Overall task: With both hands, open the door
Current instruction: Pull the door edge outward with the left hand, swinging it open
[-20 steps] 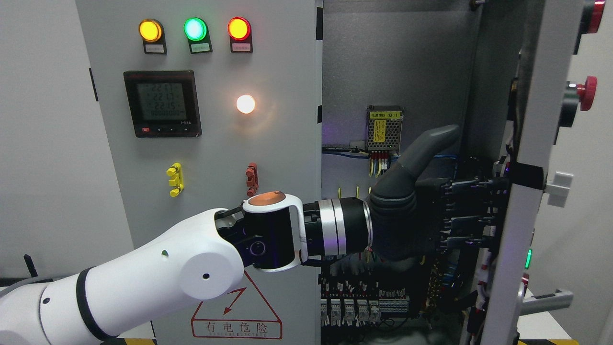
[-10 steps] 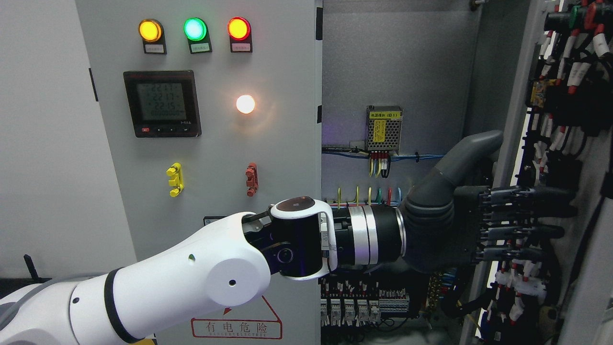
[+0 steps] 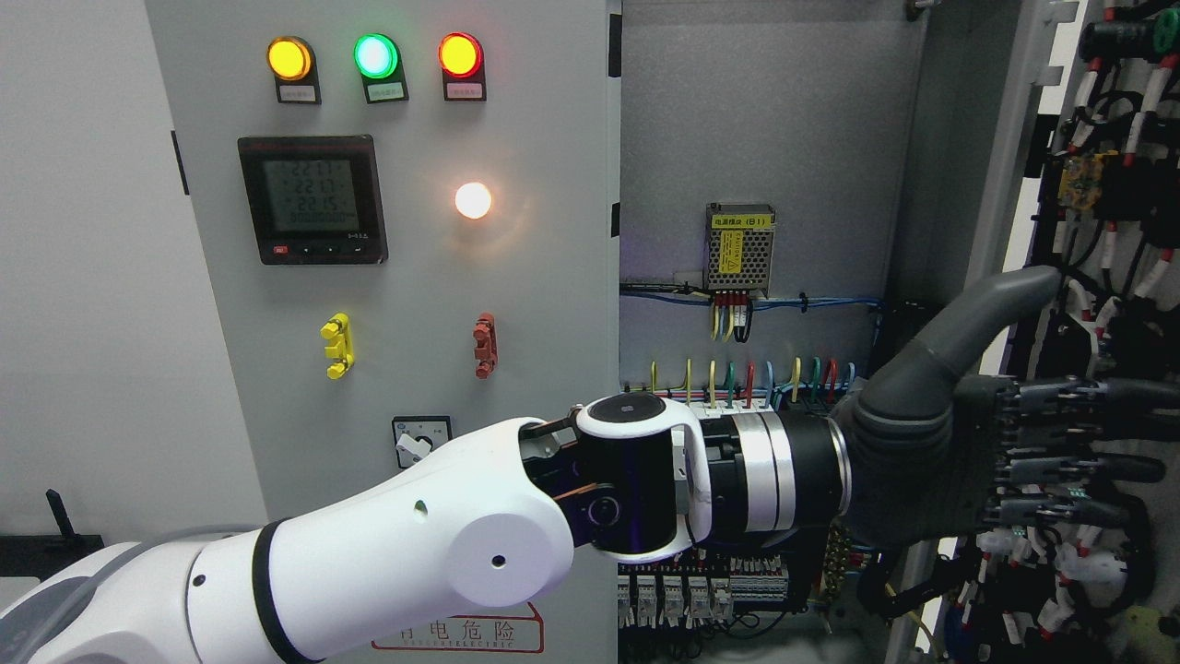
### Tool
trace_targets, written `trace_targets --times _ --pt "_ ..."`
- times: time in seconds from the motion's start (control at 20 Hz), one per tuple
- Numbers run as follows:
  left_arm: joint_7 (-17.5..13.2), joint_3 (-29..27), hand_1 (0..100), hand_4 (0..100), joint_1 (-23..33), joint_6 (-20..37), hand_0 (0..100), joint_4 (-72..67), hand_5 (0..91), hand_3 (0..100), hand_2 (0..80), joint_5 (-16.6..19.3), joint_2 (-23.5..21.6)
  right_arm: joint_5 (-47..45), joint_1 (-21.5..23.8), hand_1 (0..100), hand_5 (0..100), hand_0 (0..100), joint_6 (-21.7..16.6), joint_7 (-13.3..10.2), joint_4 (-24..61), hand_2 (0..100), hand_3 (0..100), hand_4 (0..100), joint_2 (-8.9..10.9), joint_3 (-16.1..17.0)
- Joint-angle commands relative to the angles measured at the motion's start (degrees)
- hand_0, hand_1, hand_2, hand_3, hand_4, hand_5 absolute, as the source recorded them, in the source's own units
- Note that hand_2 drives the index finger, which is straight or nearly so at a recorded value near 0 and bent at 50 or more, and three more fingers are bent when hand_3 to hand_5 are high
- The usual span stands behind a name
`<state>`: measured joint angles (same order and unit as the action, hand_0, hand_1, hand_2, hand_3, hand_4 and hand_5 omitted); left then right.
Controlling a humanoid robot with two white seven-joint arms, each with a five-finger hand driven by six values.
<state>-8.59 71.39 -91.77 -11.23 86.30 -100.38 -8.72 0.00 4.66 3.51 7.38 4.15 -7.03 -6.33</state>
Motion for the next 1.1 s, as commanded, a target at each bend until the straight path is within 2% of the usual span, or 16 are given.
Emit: trace_targets --times 0.0,0.35,0.65,1.05 --pt "2.4 0.1 0 0 -0.1 0.6 0 0.1 0.0 0 0.0 0.0 4.0 -0.7 0.0 0 0 38 -0.1 0.0 0.0 0 0 0 0.00 0.0" --pt "3.9 0.1 0 0 -0.1 0.8 0 0.3 0.0 0 0.0 1.9 5.7 -0.6 0.0 0 0 38 -0.1 0.0 0.0 0 0 0 0.00 0.0" --pt "5.2 0.2 0 0 0.0 0.9 0 0.5 0.0 0 0.0 2.1 7.0 -0.6 0.0 0 0 38 -0.1 0.0 0.0 0 0 0 0.00 0.0" --pt "5.2 0.3 0 0 0.0 0.9 0 0.5 0.0 0 0.0 2.1 7.8 -0.6 0.0 0 0 38 0.0 0.0 0.1 0 0 0 0.00 0.0"
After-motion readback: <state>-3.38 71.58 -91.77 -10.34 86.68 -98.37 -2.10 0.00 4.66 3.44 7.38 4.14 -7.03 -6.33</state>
